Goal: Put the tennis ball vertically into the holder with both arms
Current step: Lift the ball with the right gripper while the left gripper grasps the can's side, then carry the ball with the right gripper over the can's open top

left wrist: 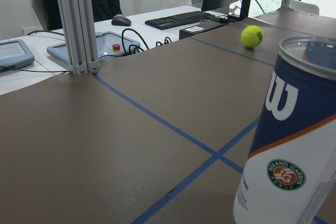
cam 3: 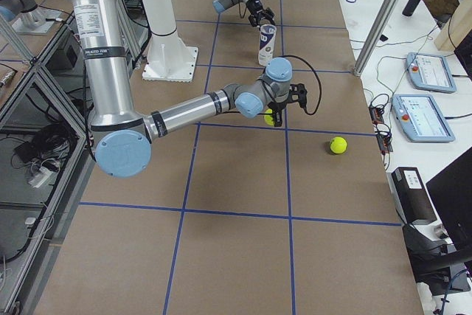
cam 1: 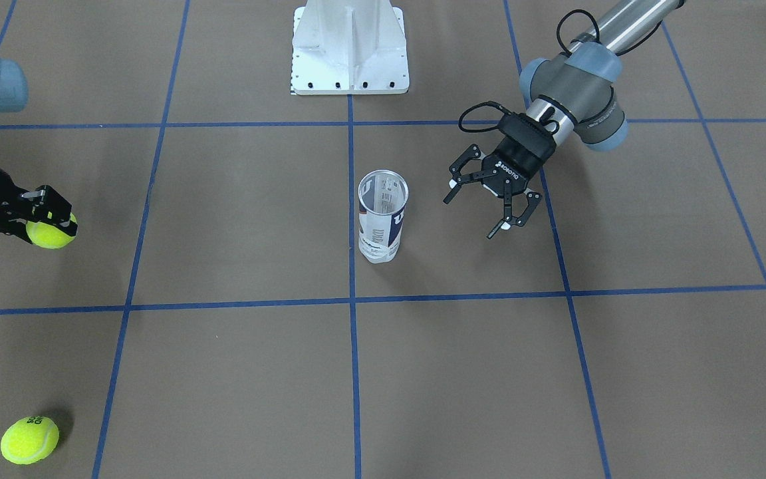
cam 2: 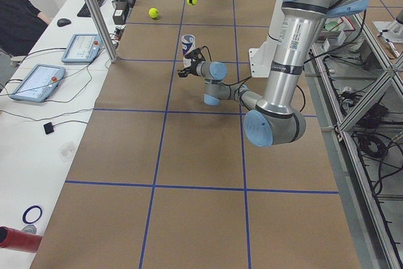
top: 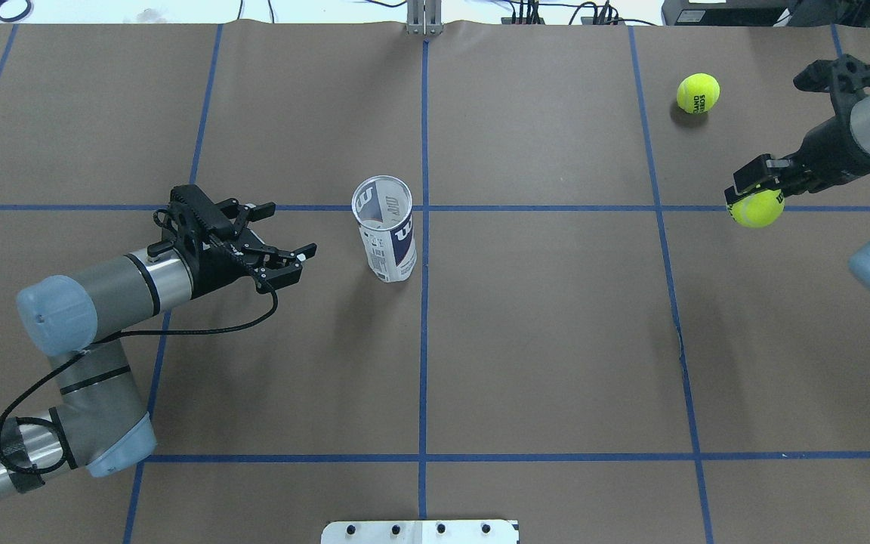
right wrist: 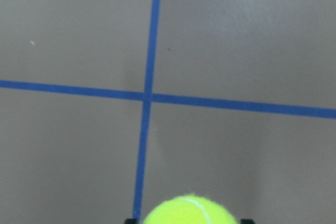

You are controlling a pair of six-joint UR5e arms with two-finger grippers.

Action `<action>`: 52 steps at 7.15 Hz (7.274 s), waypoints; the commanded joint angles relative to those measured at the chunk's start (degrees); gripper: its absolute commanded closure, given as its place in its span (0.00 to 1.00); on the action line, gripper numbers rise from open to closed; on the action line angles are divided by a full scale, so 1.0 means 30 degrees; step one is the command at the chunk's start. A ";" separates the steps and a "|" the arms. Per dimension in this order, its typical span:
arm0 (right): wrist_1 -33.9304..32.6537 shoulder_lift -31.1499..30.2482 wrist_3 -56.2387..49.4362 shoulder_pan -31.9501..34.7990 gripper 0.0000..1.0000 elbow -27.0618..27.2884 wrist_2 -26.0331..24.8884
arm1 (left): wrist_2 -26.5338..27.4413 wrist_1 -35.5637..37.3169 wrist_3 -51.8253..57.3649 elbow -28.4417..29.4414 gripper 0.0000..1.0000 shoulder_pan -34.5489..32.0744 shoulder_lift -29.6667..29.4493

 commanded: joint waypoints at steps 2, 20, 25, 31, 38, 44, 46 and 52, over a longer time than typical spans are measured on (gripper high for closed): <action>-0.0064 0.1247 0.1322 0.0357 1.00 0.0201 0.0270 | 0.0101 -0.0034 -0.0915 0.0062 0.01 0.0976 -0.0410; -0.0064 0.2452 0.3495 0.0298 1.00 0.0845 0.1004 | 0.1653 0.0025 -0.0127 0.4074 0.01 0.2354 -0.4571; -0.0064 0.2452 0.3671 0.0298 1.00 0.1227 0.1267 | 0.2386 0.0025 -0.0039 0.4249 0.01 0.2237 -0.4629; -0.0064 0.3737 0.4925 0.0065 1.00 0.1374 0.1443 | 0.2649 0.0025 -0.0039 0.5569 0.01 0.2237 -0.5889; -0.3068 1.1169 0.9585 -0.3911 1.00 0.0466 -0.0273 | 0.2884 -0.0004 -0.0039 0.5569 0.01 0.2208 -0.5890; -0.3373 1.3644 1.0936 -0.7315 1.00 -0.2052 -0.3125 | 0.3001 -0.0034 -0.0039 0.5569 0.04 0.2208 -0.6153; -0.3404 1.3643 1.0908 -0.7495 1.00 -0.2288 -0.3449 | 0.3001 -0.0034 -0.0039 0.5569 0.13 0.2208 -0.6153; -0.3550 1.3322 1.0849 -0.7612 1.00 -0.2464 -0.3449 | 0.3001 -0.0034 -0.0039 0.5569 0.22 0.2179 -0.6124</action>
